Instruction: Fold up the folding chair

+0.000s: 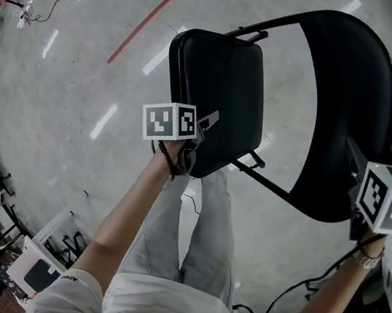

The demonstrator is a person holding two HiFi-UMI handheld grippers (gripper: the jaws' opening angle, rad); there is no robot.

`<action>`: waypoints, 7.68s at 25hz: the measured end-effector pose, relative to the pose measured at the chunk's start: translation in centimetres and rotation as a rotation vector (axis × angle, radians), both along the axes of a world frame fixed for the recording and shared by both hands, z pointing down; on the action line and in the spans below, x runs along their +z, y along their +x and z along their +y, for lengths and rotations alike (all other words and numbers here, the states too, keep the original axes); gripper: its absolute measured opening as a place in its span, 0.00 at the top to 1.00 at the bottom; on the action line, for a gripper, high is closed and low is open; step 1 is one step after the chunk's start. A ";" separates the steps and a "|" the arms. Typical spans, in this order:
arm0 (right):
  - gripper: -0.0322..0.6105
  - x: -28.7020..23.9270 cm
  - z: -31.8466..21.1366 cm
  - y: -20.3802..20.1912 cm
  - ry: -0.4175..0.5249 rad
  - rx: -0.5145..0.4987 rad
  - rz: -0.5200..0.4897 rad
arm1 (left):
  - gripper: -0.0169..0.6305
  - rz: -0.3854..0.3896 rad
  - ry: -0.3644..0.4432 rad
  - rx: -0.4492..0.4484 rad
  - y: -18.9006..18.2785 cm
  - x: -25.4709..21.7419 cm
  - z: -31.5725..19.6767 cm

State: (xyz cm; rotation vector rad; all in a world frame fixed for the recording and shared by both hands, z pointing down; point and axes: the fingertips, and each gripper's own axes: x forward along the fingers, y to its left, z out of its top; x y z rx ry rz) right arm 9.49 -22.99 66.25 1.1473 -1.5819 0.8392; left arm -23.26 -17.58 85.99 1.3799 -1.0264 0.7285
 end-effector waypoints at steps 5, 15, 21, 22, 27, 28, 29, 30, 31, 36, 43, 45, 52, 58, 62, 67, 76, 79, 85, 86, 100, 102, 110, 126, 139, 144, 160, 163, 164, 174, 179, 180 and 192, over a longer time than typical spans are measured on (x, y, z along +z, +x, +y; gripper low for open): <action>0.57 -1.0 -0.4 1.4 0.007 -0.005 0.020 | 0.34 0.073 0.031 -0.008 4.5 -2.7 -0.9; 0.57 -1.4 -0.8 1.7 0.018 -0.006 0.058 | 0.35 0.146 0.066 -0.002 8.9 -4.5 -2.0; 0.57 -1.4 -0.7 2.3 0.022 -0.005 0.083 | 0.39 0.242 0.082 -0.003 12.9 -5.4 -2.5; 0.57 -1.4 -0.7 2.3 0.022 -0.006 0.087 | 0.39 0.248 0.086 0.002 13.6 -5.4 -2.6; 0.57 -1.6 -0.9 2.9 0.030 -0.008 0.108 | 0.39 0.305 0.091 0.012 17.3 -5.8 -3.2; 0.57 -1.5 -0.9 2.9 0.031 -0.008 0.110 | 0.41 0.297 0.092 0.016 17.7 -5.8 -3.2; 0.57 -1.5 -0.9 3.0 0.031 -0.008 0.111 | 0.41 0.284 0.095 0.020 17.9 -5.7 -3.2; 0.57 -1.4 -0.8 3.1 0.031 -0.008 0.111 | 0.42 0.272 0.096 0.025 18.1 -5.5 -3.2; 0.57 -1.4 -0.8 3.2 0.030 -0.007 0.112 | 0.42 0.261 0.096 0.030 18.2 -5.4 -3.2; 0.56 -1.5 -0.8 3.6 0.033 0.006 0.124 | 0.43 0.229 0.095 0.058 19.5 -5.1 -3.5; 0.56 -1.7 -0.9 3.6 0.037 0.008 0.146 | 0.43 0.157 0.103 0.089 22.1 -4.3 -3.8; 0.56 -1.8 -0.9 3.6 0.036 0.010 0.153 | 0.43 0.143 0.097 0.089 22.8 -4.1 -4.0; 0.56 -3.1 1.1 3.8 0.038 0.052 0.182 | 0.45 0.119 0.069 0.114 25.5 -3.8 -3.1; 0.56 -3.0 1.3 4.2 0.041 0.064 0.197 | 0.49 0.091 0.226 0.155 28.8 -2.8 -2.6; 0.56 -2.7 1.6 4.4 0.038 0.079 0.204 | 0.50 0.091 0.194 0.166 29.5 -1.9 -2.7; 0.56 -1.9 2.2 4.8 0.029 0.102 0.182 | 0.52 0.131 0.187 0.206 29.6 -1.6 -2.1; 0.57 -3.3 2.5 3.9 0.031 0.110 0.168 | 0.52 0.293 0.217 0.317 27.7 -4.7 -1.1; 0.57 -3.8 2.7 3.4 0.028 0.109 0.179 | 0.51 0.337 0.221 0.331 25.9 -6.2 -0.5; 0.57 -3.9 2.5 2.3 0.025 0.117 0.208 | 0.51 0.330 0.271 0.422 20.9 -8.1 -0.9; 0.57 -4.0 2.6 2.0 0.025 0.121 0.211 | 0.51 0.330 0.286 0.442 20.1 -8.5 -1.0; 0.57 -7.5 3.0 -12.1 0.027 0.114 0.292 | 0.96 0.383 0.526 0.720 5.4 -22.5 -7.6; 0.57 -7.8 2.9 -13.3 0.031 0.115 0.302 | 0.96 0.401 0.557 0.771 4.5 -24.9 -8.5; 0.57 -8.1 2.8 -17.0 0.025 0.110 0.314 | 0.96 0.340 0.886 1.231 4.2 -34.0 -8.5; 0.57 -9.0 2.9 -21.4 0.019 0.116 0.059 | 0.77 0.281 1.119 2.000 9.6 -39.0 -8.0; 0.74 -8.6 3.5 -16.6 -0.070 0.139 -0.131 | 0.67 0.169 0.959 2.650 17.8 -34.2 -7.4; 0.73 -8.9 3.3 -16.0 -0.082 0.143 -0.196 | 0.66 0.132 0.828 2.832 18.7 -33.3 -7.3; 0.73 -9.4 1.4 -14.4 -0.113 0.225 -0.278 | 0.85 0.259 0.480 3.137 18.8 -28.3 -7.7; 0.77 -8.8 0.9 -14.4 -0.151 0.247 -0.281 | 0.86 0.273 0.445 3.144 18.4 -28.1 -8.5; 0.79 -8.5 1.0 -14.2 -0.166 0.257 -0.280 | 0.86 0.268 0.432 3.143 18.4 -28.0 -8.5; 0.80 -8.0 2.4 -13.3 -0.207 0.320 -0.385 | 0.87 0.237 0.395 3.138 19.6 -27.8 -8.3; 0.80 -8.4 2.6 -12.6 -0.179 0.354 -0.346 | 0.87 0.259 0.422 3.149 19.7 -28.1 -8.3; 0.80 -8.4 2.5 -12.6 -0.178 0.354 -0.339 | 0.87 0.266 0.432 3.155 19.6 -28.2 -8.4; 0.81 -8.1 3.8 -11.5 -0.174 0.315 -0.319 | 0.87 0.321 0.390 3.179 20.5 -27.6 -6.9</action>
